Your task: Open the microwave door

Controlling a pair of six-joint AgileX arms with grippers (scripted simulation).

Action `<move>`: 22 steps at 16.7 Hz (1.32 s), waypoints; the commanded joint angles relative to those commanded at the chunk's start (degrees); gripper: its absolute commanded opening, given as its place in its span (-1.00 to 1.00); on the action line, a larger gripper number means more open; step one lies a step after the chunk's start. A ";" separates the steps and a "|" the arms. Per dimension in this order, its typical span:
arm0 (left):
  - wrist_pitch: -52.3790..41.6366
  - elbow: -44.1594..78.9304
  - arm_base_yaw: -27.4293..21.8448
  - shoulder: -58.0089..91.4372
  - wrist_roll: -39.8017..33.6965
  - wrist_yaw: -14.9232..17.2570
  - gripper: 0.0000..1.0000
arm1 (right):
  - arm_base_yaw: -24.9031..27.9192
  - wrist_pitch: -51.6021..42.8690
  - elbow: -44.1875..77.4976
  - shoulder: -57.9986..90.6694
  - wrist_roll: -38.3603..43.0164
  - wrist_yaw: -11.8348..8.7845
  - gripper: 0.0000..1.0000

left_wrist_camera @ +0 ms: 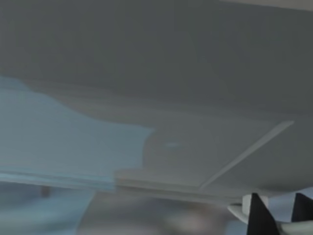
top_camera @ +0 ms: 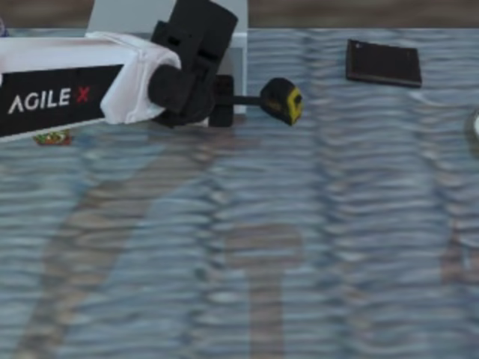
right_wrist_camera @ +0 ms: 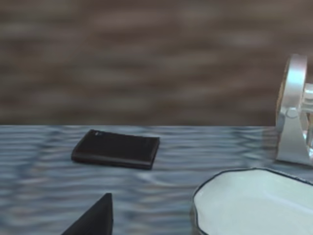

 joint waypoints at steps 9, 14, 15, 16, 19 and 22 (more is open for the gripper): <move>1.88 -3.83 1.16 -2.54 3.67 2.27 -1.00 | 0.00 0.00 0.00 0.00 0.00 0.00 1.00; 1.88 -3.83 1.16 -2.54 3.67 2.27 -1.00 | 0.00 0.00 0.00 0.00 0.00 0.00 1.00; 1.88 -3.83 1.16 -2.54 3.67 2.27 -1.00 | 0.00 0.00 0.00 0.00 0.00 0.00 1.00; 1.88 -3.83 1.16 -2.54 3.67 2.27 -1.00 | 0.00 0.00 0.00 0.00 0.00 0.00 1.00; 1.88 -3.83 1.16 -2.54 3.67 2.27 -1.00 | 0.00 0.00 0.00 0.00 0.00 0.00 1.00; 1.88 -3.83 1.16 -2.54 3.67 2.27 -1.00 | 0.00 0.00 0.00 0.00 0.00 0.00 1.00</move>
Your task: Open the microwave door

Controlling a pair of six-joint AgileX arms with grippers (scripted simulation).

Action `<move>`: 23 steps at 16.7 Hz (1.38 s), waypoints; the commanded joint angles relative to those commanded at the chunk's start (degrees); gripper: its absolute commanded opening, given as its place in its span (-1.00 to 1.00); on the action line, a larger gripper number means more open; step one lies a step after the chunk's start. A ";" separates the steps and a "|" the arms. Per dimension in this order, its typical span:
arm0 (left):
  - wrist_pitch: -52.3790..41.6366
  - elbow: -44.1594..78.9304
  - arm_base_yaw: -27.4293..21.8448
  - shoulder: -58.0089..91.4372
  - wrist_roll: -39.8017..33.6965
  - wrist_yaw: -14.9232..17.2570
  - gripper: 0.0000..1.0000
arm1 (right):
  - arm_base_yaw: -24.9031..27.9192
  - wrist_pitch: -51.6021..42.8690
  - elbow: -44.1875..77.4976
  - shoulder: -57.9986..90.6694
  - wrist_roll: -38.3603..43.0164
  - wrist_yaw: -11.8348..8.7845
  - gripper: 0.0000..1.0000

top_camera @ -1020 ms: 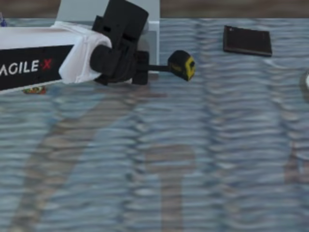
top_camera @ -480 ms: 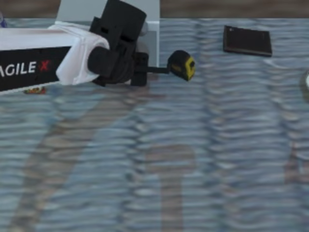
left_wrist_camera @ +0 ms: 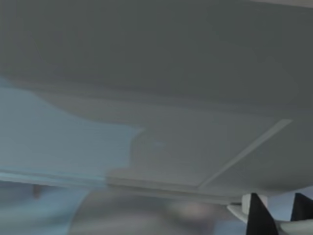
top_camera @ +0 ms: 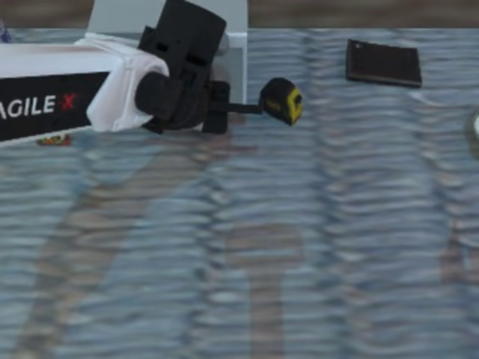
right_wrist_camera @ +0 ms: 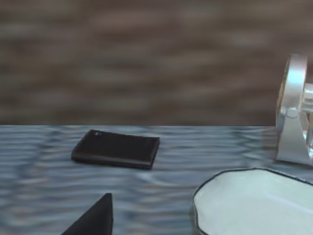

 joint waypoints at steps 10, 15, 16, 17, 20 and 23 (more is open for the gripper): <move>0.00 0.00 0.00 0.00 0.00 0.00 -1.00 | 0.00 0.00 0.00 0.00 0.00 0.00 1.00; 0.92 -1.57 0.28 -1.34 1.67 1.64 -1.00 | 0.00 0.00 0.00 0.00 0.00 0.00 1.00; 1.39 -2.15 0.54 -1.94 2.41 2.16 -1.00 | 0.00 0.00 0.00 0.00 0.00 0.00 1.00; 1.61 -2.79 0.75 -2.27 3.06 2.58 -1.00 | 0.00 0.00 0.00 0.00 0.00 0.00 1.00; 1.63 -3.35 0.90 -2.38 3.53 2.86 -1.00 | 0.00 0.00 0.00 0.00 0.00 0.00 1.00; 1.63 -3.35 0.90 -2.38 3.53 2.86 -1.00 | 0.00 0.00 0.00 0.00 0.00 0.00 1.00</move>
